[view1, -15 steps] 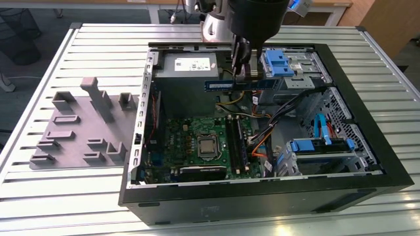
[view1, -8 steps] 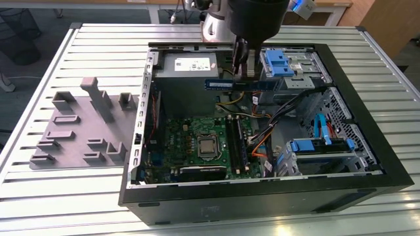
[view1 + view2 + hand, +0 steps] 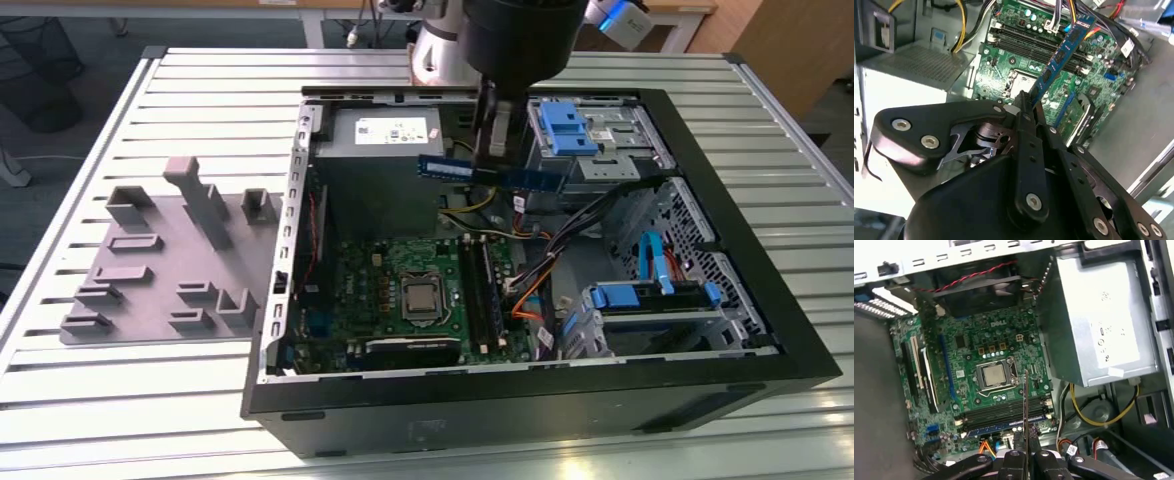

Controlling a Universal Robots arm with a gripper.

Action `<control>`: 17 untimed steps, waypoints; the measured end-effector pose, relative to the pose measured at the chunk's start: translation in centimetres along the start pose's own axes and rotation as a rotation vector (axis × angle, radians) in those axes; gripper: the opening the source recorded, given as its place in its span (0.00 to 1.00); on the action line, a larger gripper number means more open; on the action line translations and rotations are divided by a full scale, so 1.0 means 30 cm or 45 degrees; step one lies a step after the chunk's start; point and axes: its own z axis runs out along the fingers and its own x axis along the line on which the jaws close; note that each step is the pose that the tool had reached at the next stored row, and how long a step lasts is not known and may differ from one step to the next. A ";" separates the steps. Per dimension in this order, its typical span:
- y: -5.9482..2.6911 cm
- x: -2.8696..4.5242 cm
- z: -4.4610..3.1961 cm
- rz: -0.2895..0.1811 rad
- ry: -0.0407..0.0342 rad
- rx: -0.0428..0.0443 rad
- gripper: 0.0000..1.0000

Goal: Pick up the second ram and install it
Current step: 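Insert the second ram into the second slot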

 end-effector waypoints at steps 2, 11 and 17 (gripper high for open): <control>0.000 0.000 0.001 0.046 -0.0007 0.001 0.14; 0.000 0.000 0.005 0.247 -0.0035 0.007 0.14; 0.000 0.000 0.006 0.373 -0.0052 0.011 0.14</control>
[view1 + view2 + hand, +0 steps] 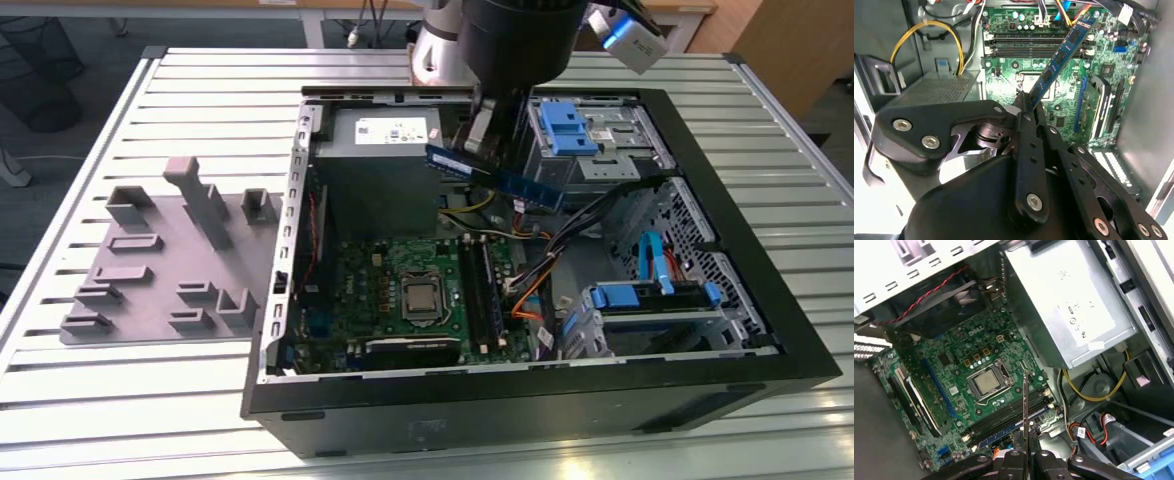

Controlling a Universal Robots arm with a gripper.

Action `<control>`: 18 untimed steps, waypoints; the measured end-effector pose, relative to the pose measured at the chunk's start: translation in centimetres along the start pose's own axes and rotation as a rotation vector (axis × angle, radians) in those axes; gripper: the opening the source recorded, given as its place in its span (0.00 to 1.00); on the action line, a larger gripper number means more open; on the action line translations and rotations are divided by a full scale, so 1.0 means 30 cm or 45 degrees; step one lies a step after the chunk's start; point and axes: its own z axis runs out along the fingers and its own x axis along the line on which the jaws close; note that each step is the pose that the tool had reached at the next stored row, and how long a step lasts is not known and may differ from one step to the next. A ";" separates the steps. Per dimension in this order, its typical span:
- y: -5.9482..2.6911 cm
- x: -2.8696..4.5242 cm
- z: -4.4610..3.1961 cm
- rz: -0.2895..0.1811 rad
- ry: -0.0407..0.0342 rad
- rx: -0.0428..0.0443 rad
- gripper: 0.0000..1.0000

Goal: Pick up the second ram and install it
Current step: 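Insert the second ram into the second slot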

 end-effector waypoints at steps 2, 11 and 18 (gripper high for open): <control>0.000 0.000 0.001 0.042 -0.0007 0.001 0.14; 0.000 0.000 0.003 0.202 -0.0026 0.006 0.14; 0.000 0.000 0.003 0.205 -0.0027 0.006 0.14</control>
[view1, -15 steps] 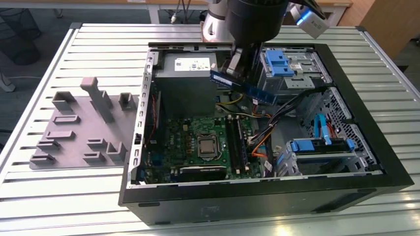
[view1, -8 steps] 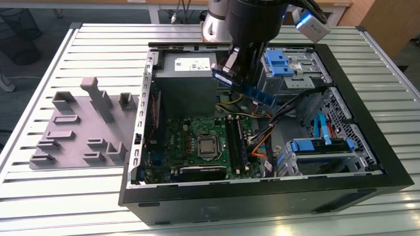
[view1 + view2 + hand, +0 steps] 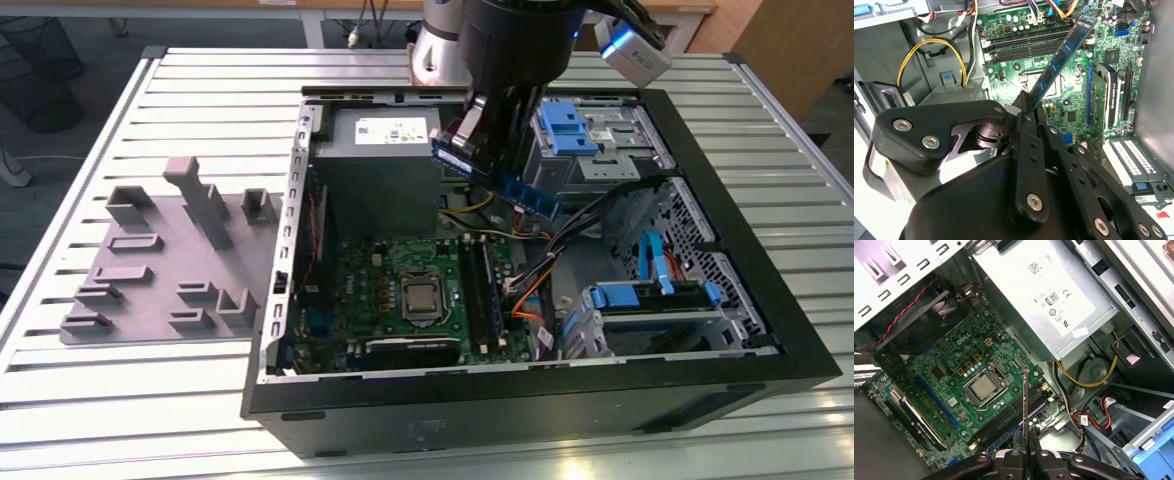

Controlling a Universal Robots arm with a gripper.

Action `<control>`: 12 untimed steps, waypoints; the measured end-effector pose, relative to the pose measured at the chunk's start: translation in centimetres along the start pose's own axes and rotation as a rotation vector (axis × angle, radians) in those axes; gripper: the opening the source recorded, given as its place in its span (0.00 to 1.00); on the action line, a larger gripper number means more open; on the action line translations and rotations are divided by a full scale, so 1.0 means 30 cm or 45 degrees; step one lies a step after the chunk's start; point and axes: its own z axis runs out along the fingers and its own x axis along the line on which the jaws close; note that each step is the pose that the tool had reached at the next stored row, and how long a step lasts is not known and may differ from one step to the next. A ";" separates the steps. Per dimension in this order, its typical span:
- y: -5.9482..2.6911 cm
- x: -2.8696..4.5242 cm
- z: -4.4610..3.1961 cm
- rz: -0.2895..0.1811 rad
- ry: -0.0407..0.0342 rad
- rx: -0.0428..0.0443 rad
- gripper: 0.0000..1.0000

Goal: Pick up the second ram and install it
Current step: 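Insert the second ram into the second slot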

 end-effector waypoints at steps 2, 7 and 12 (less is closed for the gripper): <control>0.000 0.000 0.000 0.000 -0.0001 0.000 0.14; 0.000 0.000 0.000 0.019 -0.0003 0.001 0.14; 0.000 0.000 0.000 0.063 -0.0010 0.002 0.14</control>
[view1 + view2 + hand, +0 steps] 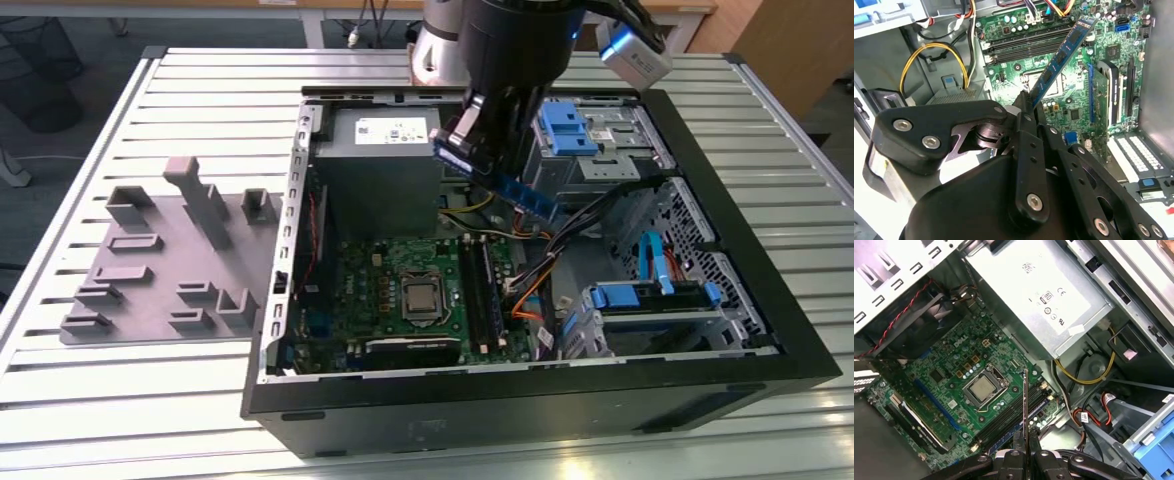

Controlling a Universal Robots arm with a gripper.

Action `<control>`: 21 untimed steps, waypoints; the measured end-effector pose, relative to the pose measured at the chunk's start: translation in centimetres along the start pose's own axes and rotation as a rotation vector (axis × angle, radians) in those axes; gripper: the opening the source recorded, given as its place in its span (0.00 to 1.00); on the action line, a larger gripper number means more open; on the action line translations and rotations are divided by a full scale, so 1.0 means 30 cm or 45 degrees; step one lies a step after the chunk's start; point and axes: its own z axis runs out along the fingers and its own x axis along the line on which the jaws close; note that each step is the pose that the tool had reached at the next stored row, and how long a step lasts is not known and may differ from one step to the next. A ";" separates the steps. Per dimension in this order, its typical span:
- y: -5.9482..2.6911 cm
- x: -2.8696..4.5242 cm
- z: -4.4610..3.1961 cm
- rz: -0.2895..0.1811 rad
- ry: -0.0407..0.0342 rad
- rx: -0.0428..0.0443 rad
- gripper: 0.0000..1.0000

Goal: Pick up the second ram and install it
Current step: 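Insert the second ram into the second slot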

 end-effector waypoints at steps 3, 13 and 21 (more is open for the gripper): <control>0.000 0.000 0.000 0.029 -0.0003 0.001 0.14; 0.000 0.000 0.001 0.126 -0.0018 0.004 0.14; 0.000 0.000 0.001 0.202 -0.0030 0.006 0.14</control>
